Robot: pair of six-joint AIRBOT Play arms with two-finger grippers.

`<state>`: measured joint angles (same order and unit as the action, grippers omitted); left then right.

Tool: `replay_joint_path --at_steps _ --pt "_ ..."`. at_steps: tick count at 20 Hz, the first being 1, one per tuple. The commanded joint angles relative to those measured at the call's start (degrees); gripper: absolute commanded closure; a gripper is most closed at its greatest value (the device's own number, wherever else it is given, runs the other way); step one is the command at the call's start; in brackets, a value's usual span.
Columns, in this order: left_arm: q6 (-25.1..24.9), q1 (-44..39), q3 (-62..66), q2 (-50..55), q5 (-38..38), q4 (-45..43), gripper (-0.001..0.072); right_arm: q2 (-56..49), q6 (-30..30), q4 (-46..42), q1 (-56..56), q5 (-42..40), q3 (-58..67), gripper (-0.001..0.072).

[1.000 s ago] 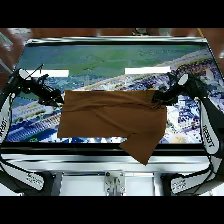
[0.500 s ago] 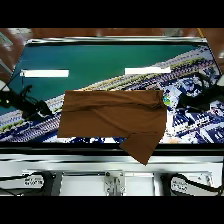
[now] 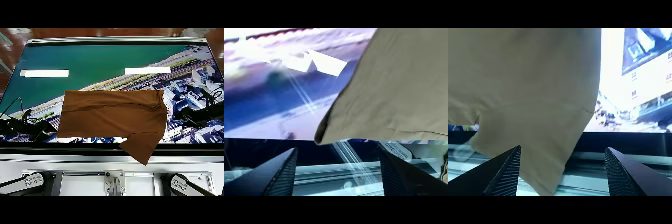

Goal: Fold the shirts.

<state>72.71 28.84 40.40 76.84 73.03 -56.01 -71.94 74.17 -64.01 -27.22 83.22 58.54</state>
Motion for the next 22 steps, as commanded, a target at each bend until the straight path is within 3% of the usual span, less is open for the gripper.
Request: replay_joint_path --at_steps 1,5,6,8,9,11,14,22 --pt "-0.96 -1.55 -1.42 2.23 -2.60 2.05 0.0098 0.26 0.74 0.98 -0.31 -0.96 -0.57 0.0075" --pt "-1.07 -6.10 -1.62 5.11 -5.77 4.39 0.0105 0.26 2.16 1.03 -0.31 -0.85 -0.57 0.0075" --pt "-0.46 -7.15 -1.60 5.55 -6.88 4.68 0.0156 0.26 2.38 1.01 -0.31 -0.76 -0.57 0.0075" --pt "1.57 -8.04 -1.49 5.66 -9.46 4.70 0.0507 0.26 3.34 0.61 -0.28 -0.66 -0.59 0.0076" --pt "1.46 -8.02 -1.36 5.64 -9.38 5.05 0.0598 0.26 3.41 -0.57 -0.28 -0.33 -0.59 0.0075" --pt "1.46 -8.02 -1.38 5.25 -9.01 5.05 0.0673 0.26 3.41 -4.63 -0.28 0.87 -2.19 0.0075" --pt "1.11 -8.02 -1.38 4.13 -8.55 5.05 0.0673 0.26 2.27 -3.74 -0.28 0.74 -10.16 0.0075" --pt "-0.22 -8.02 -1.38 -0.52 -7.89 5.07 0.0674 0.24 -1.60 11.39 -0.28 -16.65 -29.59 0.0076"
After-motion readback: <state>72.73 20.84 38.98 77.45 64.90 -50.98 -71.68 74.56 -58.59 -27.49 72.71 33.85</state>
